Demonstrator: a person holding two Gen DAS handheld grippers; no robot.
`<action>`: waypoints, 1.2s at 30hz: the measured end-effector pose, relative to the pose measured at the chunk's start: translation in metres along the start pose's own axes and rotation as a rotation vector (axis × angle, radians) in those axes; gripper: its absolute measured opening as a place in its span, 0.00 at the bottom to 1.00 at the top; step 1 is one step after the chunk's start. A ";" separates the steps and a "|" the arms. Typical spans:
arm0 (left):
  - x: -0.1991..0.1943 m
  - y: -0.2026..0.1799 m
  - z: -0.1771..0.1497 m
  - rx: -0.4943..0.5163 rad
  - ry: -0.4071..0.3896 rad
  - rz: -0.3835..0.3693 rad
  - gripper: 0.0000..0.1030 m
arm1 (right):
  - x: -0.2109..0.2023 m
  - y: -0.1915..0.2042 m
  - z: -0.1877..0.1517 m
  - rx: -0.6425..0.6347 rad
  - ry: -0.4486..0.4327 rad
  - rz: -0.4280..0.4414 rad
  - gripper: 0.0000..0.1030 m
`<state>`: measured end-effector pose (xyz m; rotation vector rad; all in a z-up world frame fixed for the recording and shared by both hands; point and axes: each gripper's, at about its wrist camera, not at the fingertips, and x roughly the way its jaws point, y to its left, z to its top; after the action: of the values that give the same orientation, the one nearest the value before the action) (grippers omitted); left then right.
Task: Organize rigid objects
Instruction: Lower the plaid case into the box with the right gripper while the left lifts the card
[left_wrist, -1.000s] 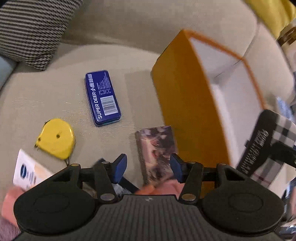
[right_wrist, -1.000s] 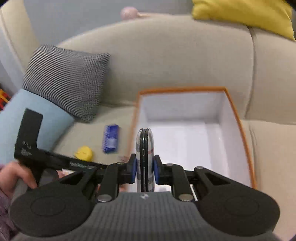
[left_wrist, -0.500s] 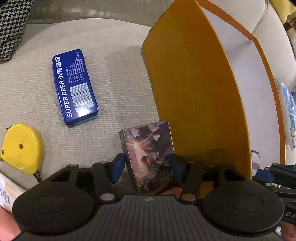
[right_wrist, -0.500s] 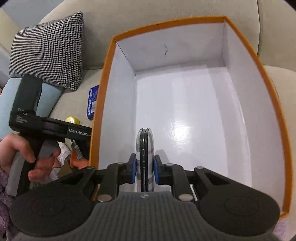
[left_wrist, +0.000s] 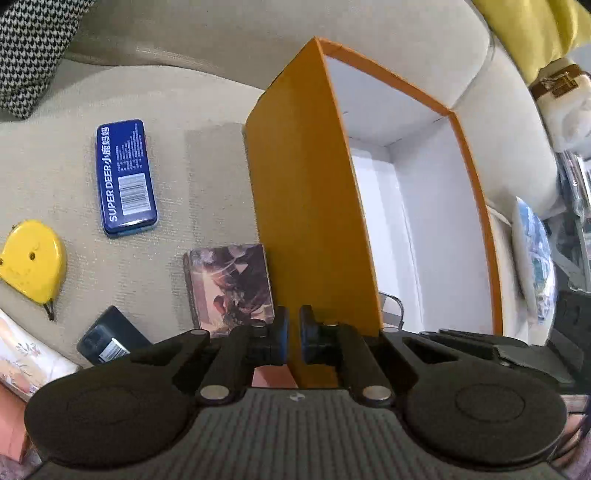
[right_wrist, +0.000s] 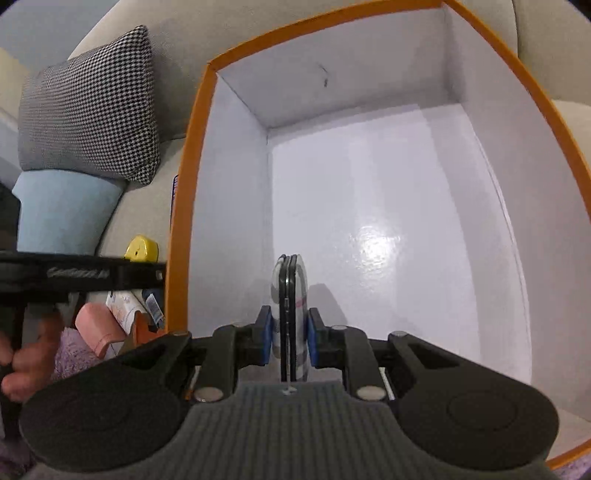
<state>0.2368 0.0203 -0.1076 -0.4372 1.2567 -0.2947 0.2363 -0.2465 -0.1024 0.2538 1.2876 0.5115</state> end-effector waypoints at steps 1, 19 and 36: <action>0.002 -0.003 -0.002 0.024 -0.022 0.054 0.07 | 0.000 -0.002 0.000 0.004 -0.001 -0.004 0.19; 0.057 0.027 0.026 0.018 0.135 0.102 0.62 | 0.010 -0.013 -0.003 0.028 0.018 0.000 0.20; 0.011 0.004 0.001 0.054 0.003 0.079 0.28 | 0.019 -0.018 -0.001 0.042 0.042 0.016 0.23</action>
<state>0.2406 0.0191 -0.1191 -0.3398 1.2627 -0.2620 0.2434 -0.2525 -0.1273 0.2901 1.3388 0.5066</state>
